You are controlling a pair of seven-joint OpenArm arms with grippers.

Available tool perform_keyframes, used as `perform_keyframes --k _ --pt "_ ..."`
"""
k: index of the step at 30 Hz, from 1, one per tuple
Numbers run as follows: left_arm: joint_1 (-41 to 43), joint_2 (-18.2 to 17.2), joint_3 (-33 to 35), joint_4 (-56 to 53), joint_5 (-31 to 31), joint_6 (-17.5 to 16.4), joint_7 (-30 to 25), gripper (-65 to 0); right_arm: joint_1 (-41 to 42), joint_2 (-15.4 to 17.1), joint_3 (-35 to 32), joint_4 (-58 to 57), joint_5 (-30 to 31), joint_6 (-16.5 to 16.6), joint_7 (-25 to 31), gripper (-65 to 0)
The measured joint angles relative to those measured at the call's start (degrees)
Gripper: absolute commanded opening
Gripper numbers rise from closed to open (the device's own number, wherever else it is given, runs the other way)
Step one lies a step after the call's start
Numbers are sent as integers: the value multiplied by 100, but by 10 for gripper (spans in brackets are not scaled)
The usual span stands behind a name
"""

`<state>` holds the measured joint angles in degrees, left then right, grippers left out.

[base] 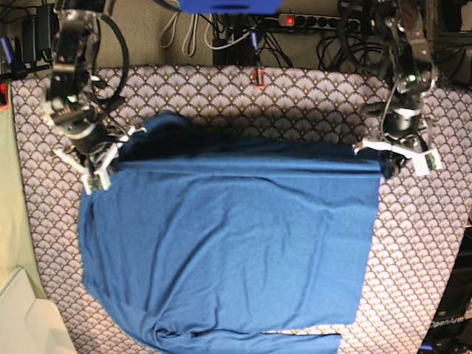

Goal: Fold the T-shirt properly
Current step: 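Lift the grasped shirt edge and pull it toward the hem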

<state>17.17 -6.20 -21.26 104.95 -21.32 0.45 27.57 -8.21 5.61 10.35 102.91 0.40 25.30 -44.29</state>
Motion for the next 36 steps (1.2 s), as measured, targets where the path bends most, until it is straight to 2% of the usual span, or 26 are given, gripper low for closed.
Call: perform_keyframes --k 4,14,19,36 --pt "-39 -4 0 -186 2 -20 -9 -648 63 74 -11 -319 -28 20 17 -650" --pt "-297 -267 -2 -457 4 -2 7 -648 485 87 -61 -540 -15 20 37 -650" --pt "-492 -245 -2 -485 -2 -4 -31 -648 765 85 -396 -776 15 24 70 -650" --pt "-778 -251 -2 -1123 2 0 0 -648 1379 87 -448 -1703 -33 33 179 -650"
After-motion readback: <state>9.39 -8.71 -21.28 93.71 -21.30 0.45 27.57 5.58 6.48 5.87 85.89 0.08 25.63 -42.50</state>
